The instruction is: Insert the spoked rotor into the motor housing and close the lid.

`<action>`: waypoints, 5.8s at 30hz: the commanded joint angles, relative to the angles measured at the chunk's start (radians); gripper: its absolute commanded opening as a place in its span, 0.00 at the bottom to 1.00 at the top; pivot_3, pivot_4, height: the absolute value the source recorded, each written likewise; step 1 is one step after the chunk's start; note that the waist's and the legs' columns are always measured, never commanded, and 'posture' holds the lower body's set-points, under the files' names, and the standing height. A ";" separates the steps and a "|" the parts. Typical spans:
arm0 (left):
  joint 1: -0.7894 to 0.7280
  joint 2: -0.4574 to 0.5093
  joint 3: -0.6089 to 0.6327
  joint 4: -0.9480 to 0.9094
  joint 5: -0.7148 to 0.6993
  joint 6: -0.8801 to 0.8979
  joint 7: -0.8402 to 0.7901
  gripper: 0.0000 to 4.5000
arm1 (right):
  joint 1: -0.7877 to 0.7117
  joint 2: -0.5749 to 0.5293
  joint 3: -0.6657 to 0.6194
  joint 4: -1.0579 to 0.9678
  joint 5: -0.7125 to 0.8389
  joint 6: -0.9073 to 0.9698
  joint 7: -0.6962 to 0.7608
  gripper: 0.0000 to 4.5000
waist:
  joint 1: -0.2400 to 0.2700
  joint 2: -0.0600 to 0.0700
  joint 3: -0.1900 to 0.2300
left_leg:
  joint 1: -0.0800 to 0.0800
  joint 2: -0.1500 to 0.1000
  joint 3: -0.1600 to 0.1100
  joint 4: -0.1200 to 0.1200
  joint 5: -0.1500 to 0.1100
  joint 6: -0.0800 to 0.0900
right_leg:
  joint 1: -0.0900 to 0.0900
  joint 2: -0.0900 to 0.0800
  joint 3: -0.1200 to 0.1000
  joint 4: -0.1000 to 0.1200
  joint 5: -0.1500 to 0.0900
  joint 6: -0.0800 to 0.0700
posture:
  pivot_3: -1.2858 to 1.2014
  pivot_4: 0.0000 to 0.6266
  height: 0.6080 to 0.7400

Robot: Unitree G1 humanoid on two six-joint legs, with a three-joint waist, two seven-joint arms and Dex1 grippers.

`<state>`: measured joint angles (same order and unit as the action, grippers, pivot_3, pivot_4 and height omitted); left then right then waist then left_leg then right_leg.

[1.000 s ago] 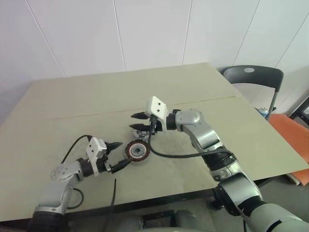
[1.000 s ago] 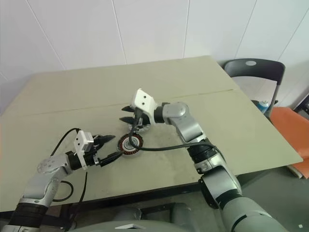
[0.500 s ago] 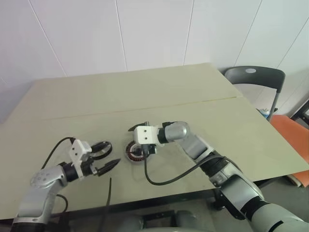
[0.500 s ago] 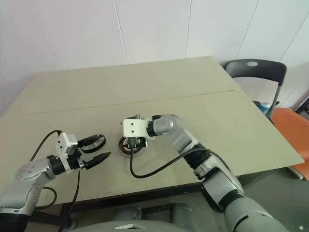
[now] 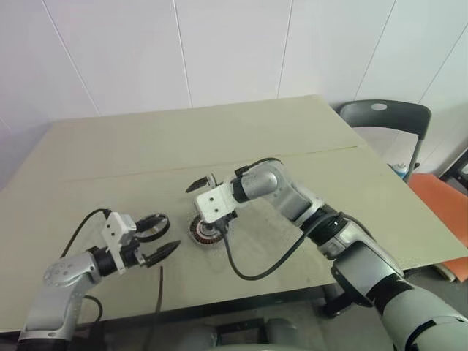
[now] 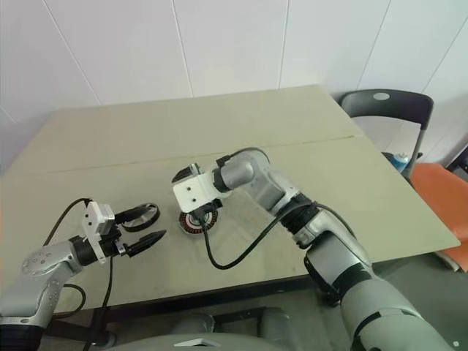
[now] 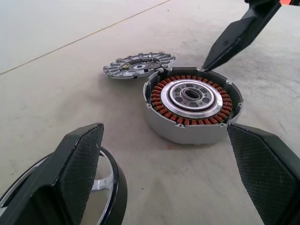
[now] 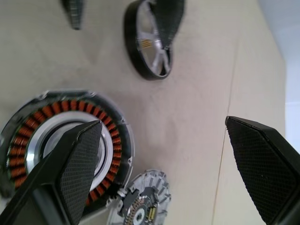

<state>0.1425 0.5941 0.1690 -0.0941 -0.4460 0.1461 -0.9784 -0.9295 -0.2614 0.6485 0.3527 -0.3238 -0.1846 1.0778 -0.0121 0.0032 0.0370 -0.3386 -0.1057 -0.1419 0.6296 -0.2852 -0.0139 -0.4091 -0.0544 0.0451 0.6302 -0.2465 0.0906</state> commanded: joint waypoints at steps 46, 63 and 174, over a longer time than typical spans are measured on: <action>-0.001 -0.041 -0.025 -0.063 -0.001 0.007 0.031 1.00 | -0.241 0.125 0.156 0.372 -0.228 -0.390 0.055 0.98 | -0.002 0.000 0.000 | 0.000 0.001 0.000 0.000 0.000 -0.001 | -0.001 0.004 0.001 0.002 0.000 -0.001 | 0.52 0.00 1.00; 0.003 -0.030 -0.005 -0.039 -0.002 -0.017 -0.002 1.00 | -0.265 0.149 0.148 0.436 -0.250 -0.412 -0.020 0.98 | -0.002 0.000 0.000 | 0.001 0.001 0.000 0.000 0.001 -0.002 | -0.001 0.005 0.001 0.003 0.001 -0.003 | 0.52 0.00 1.00; -0.029 -0.034 -0.034 -0.021 0.021 -0.019 0.019 1.00 | -0.284 0.218 0.058 0.471 -0.166 -0.305 0.030 0.50 | -0.005 0.000 0.000 | 0.001 0.010 0.000 -0.001 0.006 -0.010 | -0.003 0.011 0.001 0.004 0.005 -0.013 | 0.52 0.00 1.00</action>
<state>0.1222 0.5500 0.1291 -0.0989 -0.4242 0.1387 -0.9583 -1.1885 -0.0470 0.7345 0.8366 -0.4966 -0.4952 1.1284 -0.0166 0.0036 0.0372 -0.3372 -0.0956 -0.1418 0.6292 -0.2793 -0.0242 -0.4117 -0.0433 0.0458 0.6346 -0.2417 0.0776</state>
